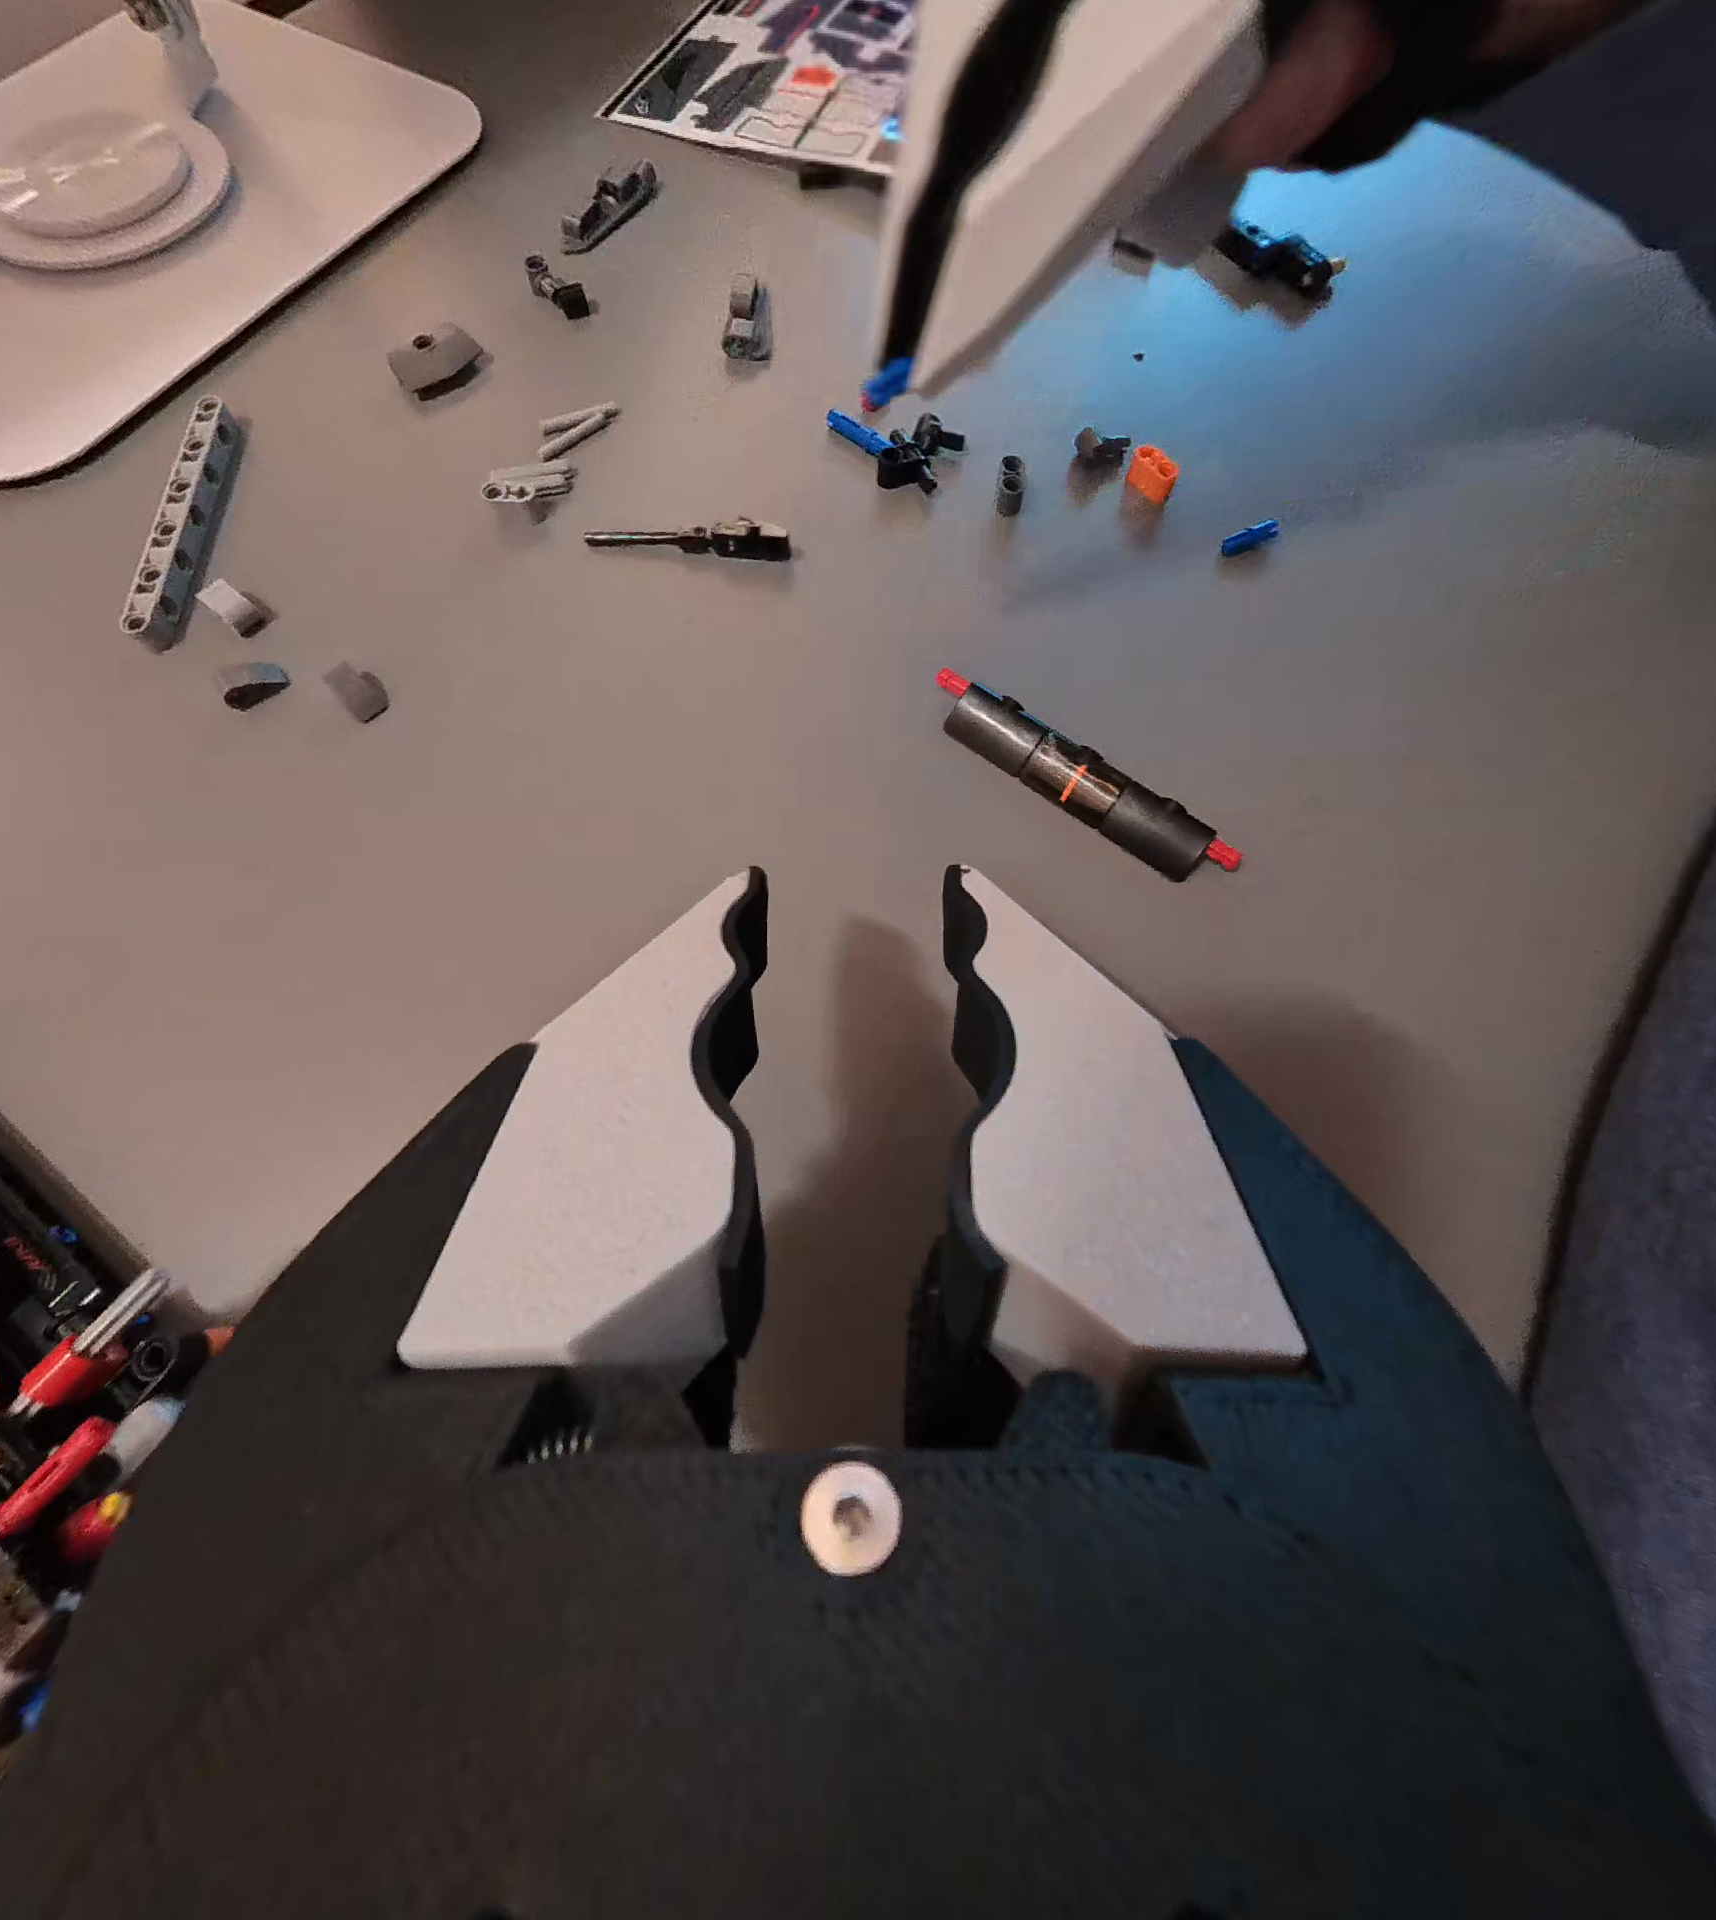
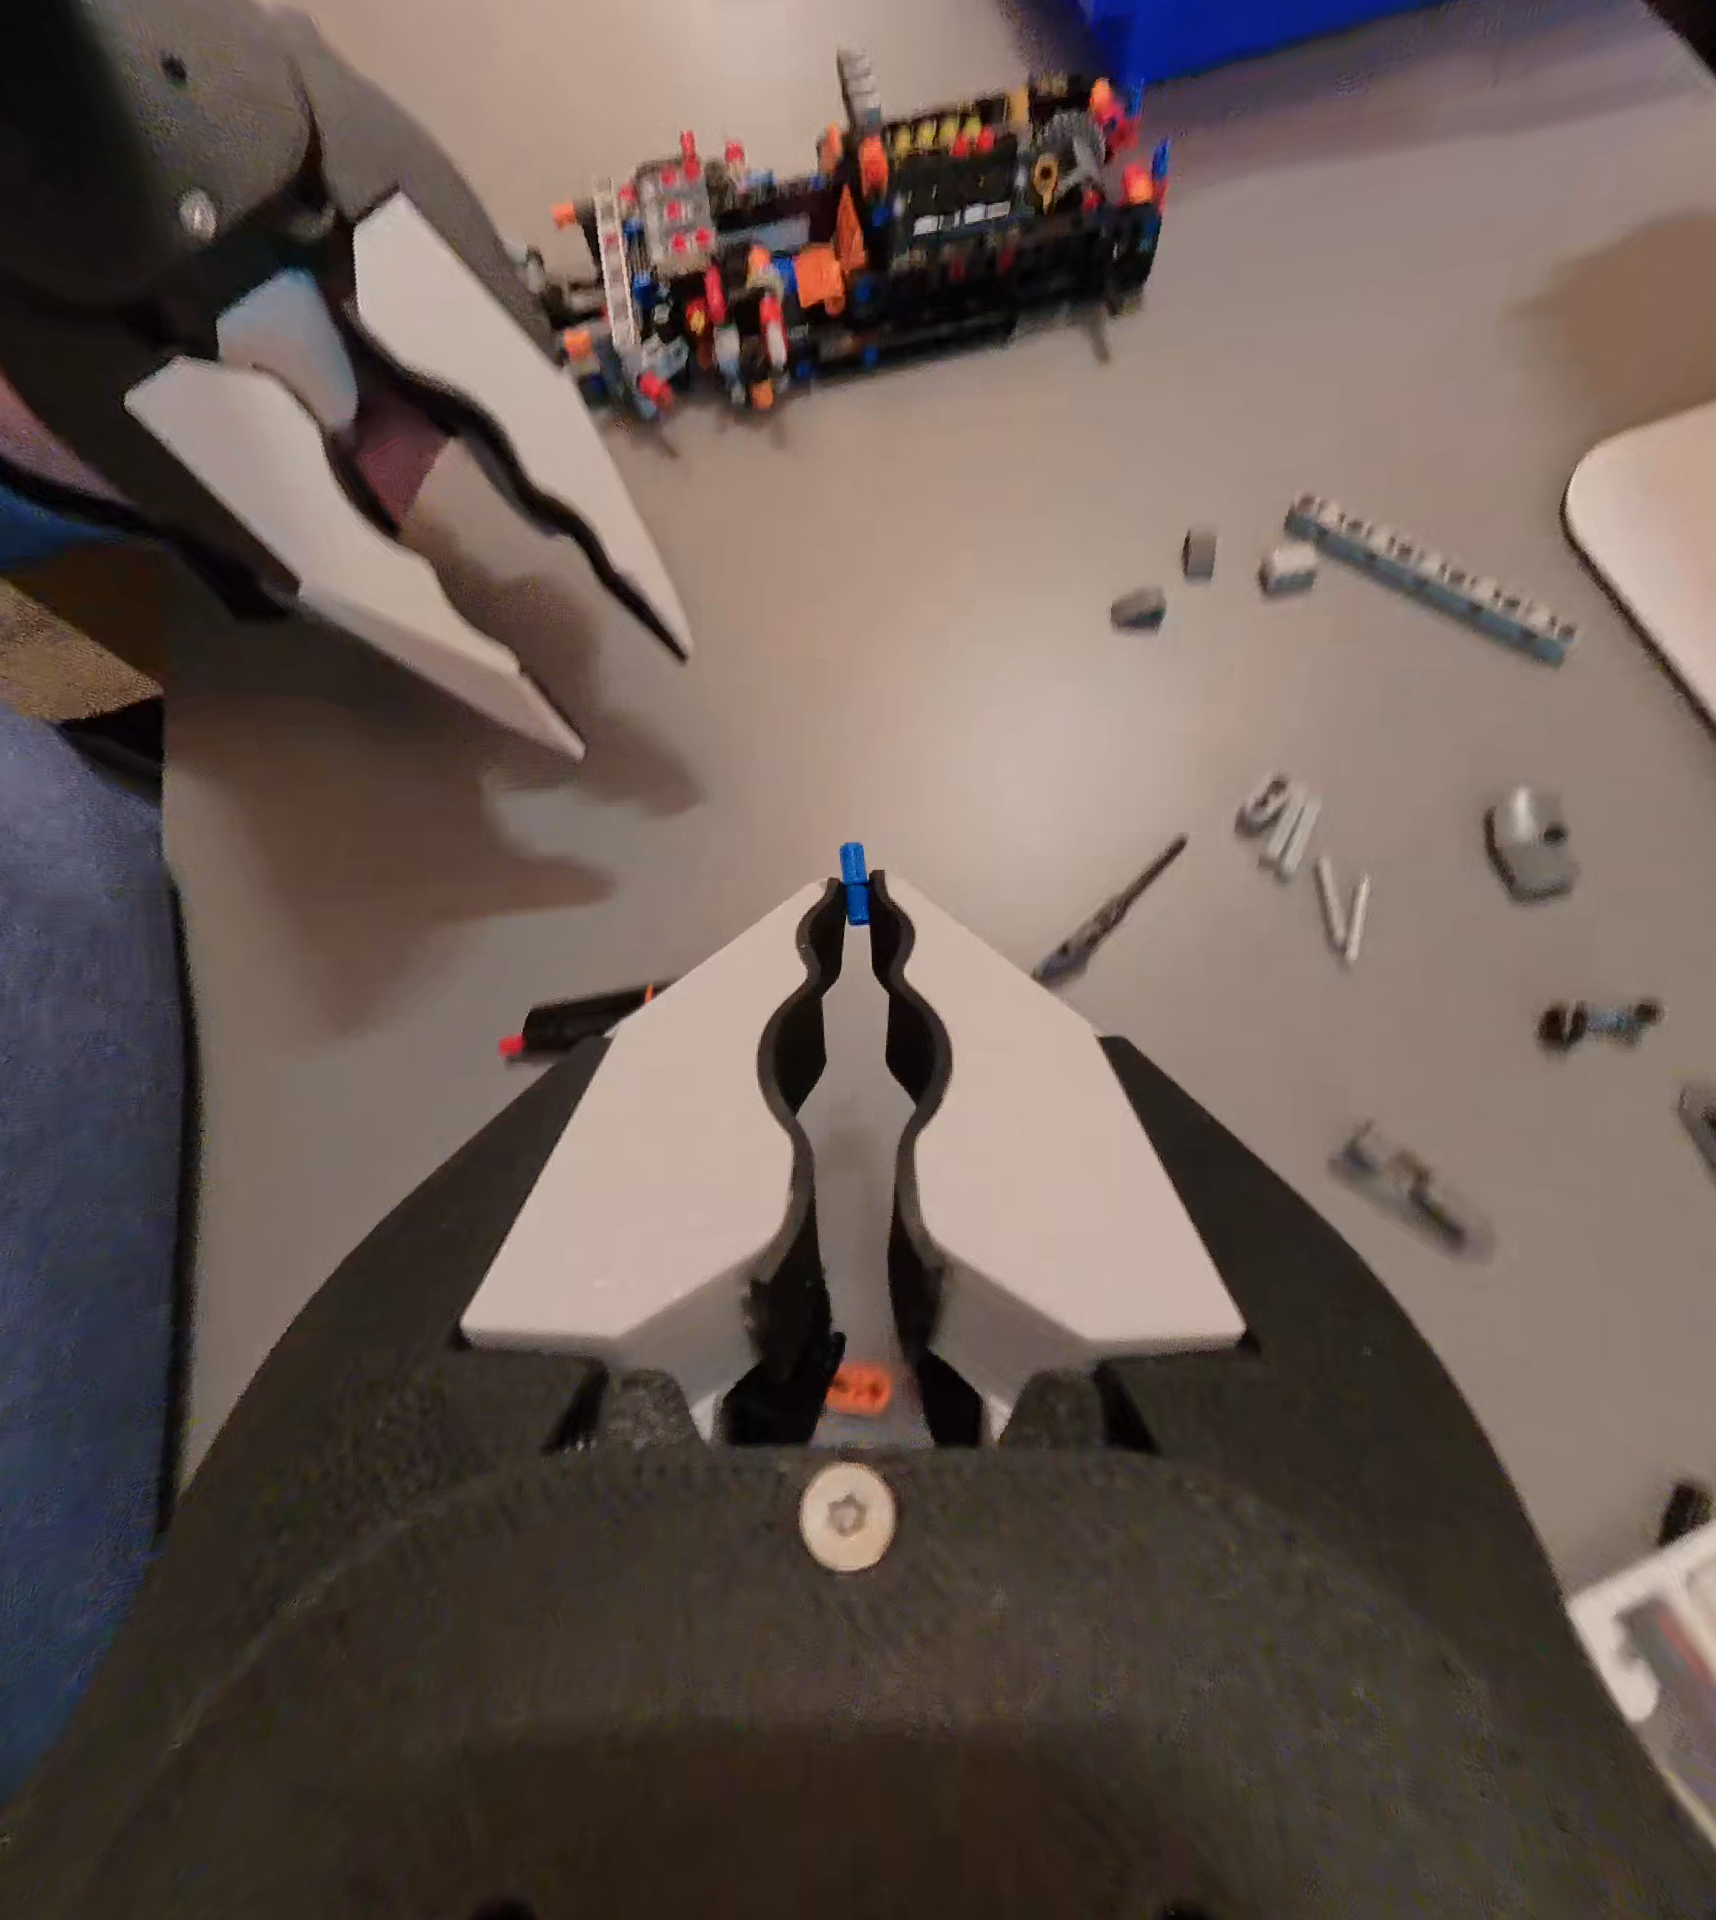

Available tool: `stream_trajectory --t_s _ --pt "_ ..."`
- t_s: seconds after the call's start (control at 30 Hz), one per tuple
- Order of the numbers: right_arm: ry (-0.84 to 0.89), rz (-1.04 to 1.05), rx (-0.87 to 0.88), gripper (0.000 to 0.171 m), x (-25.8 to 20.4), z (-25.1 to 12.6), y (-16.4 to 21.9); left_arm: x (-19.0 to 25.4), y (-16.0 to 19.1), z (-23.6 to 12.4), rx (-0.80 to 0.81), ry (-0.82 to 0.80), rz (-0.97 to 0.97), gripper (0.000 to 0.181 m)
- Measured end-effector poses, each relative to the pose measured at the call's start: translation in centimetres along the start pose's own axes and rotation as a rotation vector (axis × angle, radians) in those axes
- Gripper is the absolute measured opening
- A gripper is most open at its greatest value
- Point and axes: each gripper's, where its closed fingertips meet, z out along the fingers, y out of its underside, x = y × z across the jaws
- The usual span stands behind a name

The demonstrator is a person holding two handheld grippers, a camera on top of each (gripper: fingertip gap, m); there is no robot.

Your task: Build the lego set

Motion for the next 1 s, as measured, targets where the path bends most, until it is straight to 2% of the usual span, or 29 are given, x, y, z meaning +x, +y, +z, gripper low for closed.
stream_trajectory --t_s 0.03,0.17,0.33,0.43,0.8,1.0 --pt "0.005 0.009 -0.007 0.002 -0.5 -0.5 1.0 0.3 0.0 0.1 -0.003 0.005 -0.002 0.032" --pt "-0.01 0.041 -0.038 0.002 -2.7 -1.3 4.3 1.8 0.1 0.8 -0.024 0.035 -0.009 0.034" --pt "-0.044 0.031 -0.085 0.002 -4.7 -0.1 7.2 3.9 0.0 1.8 -0.044 0.055 -0.006 0.035" --pt "-0.008 -0.009 -0.132 0.002 -4.4 0.5 8.5 5.0 -0.4 2.7 -0.05 0.069 -0.028 0.036" --pt "0.017 -0.122 -0.122 0.002 -2.8 2.0 6.7 4.8 -1.1 5.5 -0.084 0.011 0.008 0.031" --pt "0.005 -0.142 -0.144 0.002 -2.8 2.8 6.3 5.0 -0.2 6.5 -0.127 0.008 0.026 0.027"
